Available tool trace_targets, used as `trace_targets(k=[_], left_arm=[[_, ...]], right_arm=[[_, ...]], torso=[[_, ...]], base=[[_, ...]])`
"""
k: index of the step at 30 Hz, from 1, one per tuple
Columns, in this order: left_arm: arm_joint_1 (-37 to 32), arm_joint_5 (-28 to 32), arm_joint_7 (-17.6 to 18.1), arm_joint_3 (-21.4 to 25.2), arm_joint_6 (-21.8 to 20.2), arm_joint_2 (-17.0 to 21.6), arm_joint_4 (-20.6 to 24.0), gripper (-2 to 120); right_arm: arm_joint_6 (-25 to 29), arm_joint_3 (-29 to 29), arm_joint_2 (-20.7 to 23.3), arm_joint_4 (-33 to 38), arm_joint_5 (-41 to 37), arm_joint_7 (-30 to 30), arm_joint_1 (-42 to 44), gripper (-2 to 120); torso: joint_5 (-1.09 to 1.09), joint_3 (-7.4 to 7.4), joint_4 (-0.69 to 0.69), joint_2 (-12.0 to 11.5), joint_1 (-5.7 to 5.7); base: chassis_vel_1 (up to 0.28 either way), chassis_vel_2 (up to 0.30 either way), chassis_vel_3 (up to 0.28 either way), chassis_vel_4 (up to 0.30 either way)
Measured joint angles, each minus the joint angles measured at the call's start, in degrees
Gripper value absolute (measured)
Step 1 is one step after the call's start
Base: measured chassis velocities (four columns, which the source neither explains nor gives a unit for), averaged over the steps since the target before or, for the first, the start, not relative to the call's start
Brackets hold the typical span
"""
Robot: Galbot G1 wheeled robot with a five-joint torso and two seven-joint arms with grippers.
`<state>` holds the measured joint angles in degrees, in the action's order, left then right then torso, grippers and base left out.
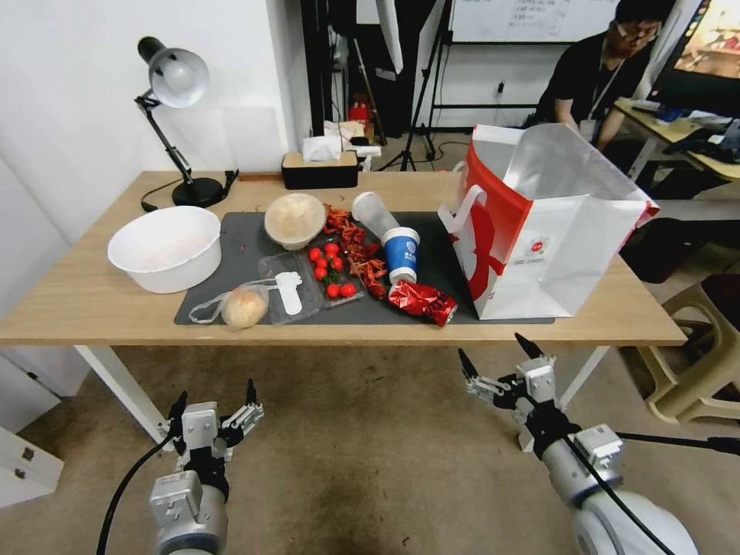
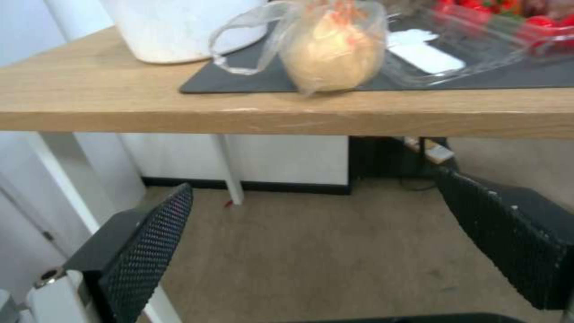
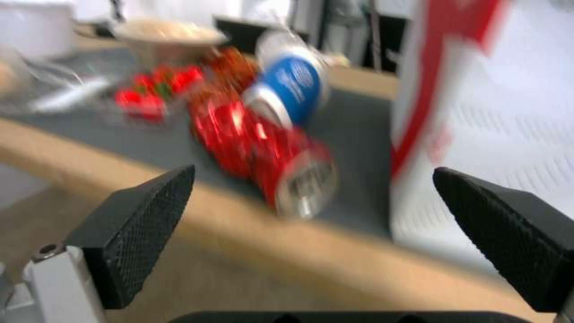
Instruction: Pick up the trash from the table and place it into the takeout bag.
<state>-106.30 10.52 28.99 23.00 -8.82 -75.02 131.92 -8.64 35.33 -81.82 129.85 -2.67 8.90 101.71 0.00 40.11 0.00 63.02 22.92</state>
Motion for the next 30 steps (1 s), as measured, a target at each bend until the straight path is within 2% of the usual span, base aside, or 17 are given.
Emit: trace_targets(k=[2, 3, 6, 7, 8, 10, 12, 16, 20, 22, 25, 26, 29, 30], left_arm=[[0.0, 0.0, -0.3, 0.2, 0.1, 0.1, -0.1, 100], [0.0, 0.0, -0.6, 0.3, 0.1, 0.1, -0.1, 100], [-0.2, 0.0, -0.9, 0.4, 0.1, 0.0, -0.1, 100], [-0.4, 0.0, -1.4, 0.4, 0.4, 0.0, 0.0, 100], [-0.8, 0.0, -2.4, 0.3, 0.9, -0.1, 0.0, 100], [-0.9, 0.0, -2.6, 0.3, 1.0, -0.1, 0.0, 100], [-1.4, -0.7, -4.1, 0.3, 1.6, -0.6, 0.4, 100], [-1.6, -1.1, -4.8, 0.7, 2.1, -0.7, 0.4, 100], [-1.8, -1.2, -5.1, 1.0, 2.5, -1.1, 0.1, 100], [-1.8, -1.3, -5.1, 1.0, 2.5, -1.2, 0.0, 100], [-1.8, -1.5, -5.1, 1.1, 2.6, -1.5, -0.1, 100], [-1.8, -1.5, -5.1, 1.1, 2.6, -1.5, -0.1, 100], [-1.9, -1.6, -5.3, 1.3, 2.9, -1.7, -0.1, 100], [-1.9, -1.6, -5.3, 1.3, 2.9, -1.7, -0.1, 100]], right_arm=[[0.2, -0.2, 1.5, -0.6, -0.8, 1.0, -1.6, 100], [0.2, -0.6, 3.1, -1.2, -1.5, 1.7, -3.2, 100], [0.1, -1.2, 4.8, -1.6, -2.3, 2.3, -5.2, 100], [-0.1, -2.1, 6.6, -2.7, -3.7, 3.2, -7.0, 100], [-0.5, -3.2, 9.5, -4.1, -5.7, 4.3, -10.8, 100], [-0.6, -3.5, 10.3, -4.5, -6.4, 4.5, -11.9, 100], [-1.6, -6.2, 14.4, -7.1, -9.7, 4.9, -17.4, 100], [-2.2, -8.7, 16.5, -8.8, -10.6, 4.8, -21.1, 100], [-5.9, -15.1, 18.5, -11.6, -13.4, 3.0, -30.6, 100], [-6.5, -16.2, 18.8, -12.2, -13.7, 2.6, -32.1, 100], [-11.3, -19.5, 20.0, -13.6, -13.8, 1.2, -37.0, 100], [-11.3, -19.5, 20.0, -13.6, -13.8, 1.2, -37.0, 100], [-17.6, -21.8, 21.5, -15.0, -14.6, -0.4, -41.6, 100], [-17.6, -21.8, 21.5, -15.0, -14.6, -0.4, -41.6, 100]], torso=[[0.00, 0.00, 0.03, 0.0, 0.00], [0.01, 0.00, -0.03, 0.0, 0.00], [0.00, 0.00, 0.04, 0.0, 0.00], [0.01, 0.00, -0.06, 0.0, 0.00], [0.03, 0.00, 0.00, 0.0, 0.00], [0.02, 0.00, 0.04, 0.0, 0.00], [0.02, 0.01, 0.02, 0.0, 0.00], [0.01, 0.00, 0.00, 0.0, -0.01], [0.00, 0.00, 0.00, 0.0, -0.01], [0.00, 0.00, 0.01, 0.0, 0.00], [0.00, 0.00, 0.01, 0.0, 0.00], [0.00, 0.00, 0.01, 0.0, 0.00], [0.01, 0.00, 0.00, 0.0, 0.00], [0.01, 0.00, 0.00, 0.0, 0.00]], base=[[0.000, 0.000, 0.000, 0.000], [0.000, 0.000, 0.000, 0.000], [0.000, 0.000, 0.000, 0.000], [0.000, 0.000, 0.000, 0.000], [0.000, 0.000, 0.000, 0.000], [0.000, 0.000, 0.000, 0.000], [0.000, 0.000, 0.000, 0.000], [0.000, 0.000, 0.000, 0.000], [0.000, 0.000, 0.000, 0.000], [0.000, 0.000, 0.000, 0.000], [0.000, 0.000, 0.000, 0.000], [0.000, 0.000, 0.000, 0.000], [0.000, 0.000, 0.000, 0.000], [0.000, 0.000, 0.000, 0.000]])
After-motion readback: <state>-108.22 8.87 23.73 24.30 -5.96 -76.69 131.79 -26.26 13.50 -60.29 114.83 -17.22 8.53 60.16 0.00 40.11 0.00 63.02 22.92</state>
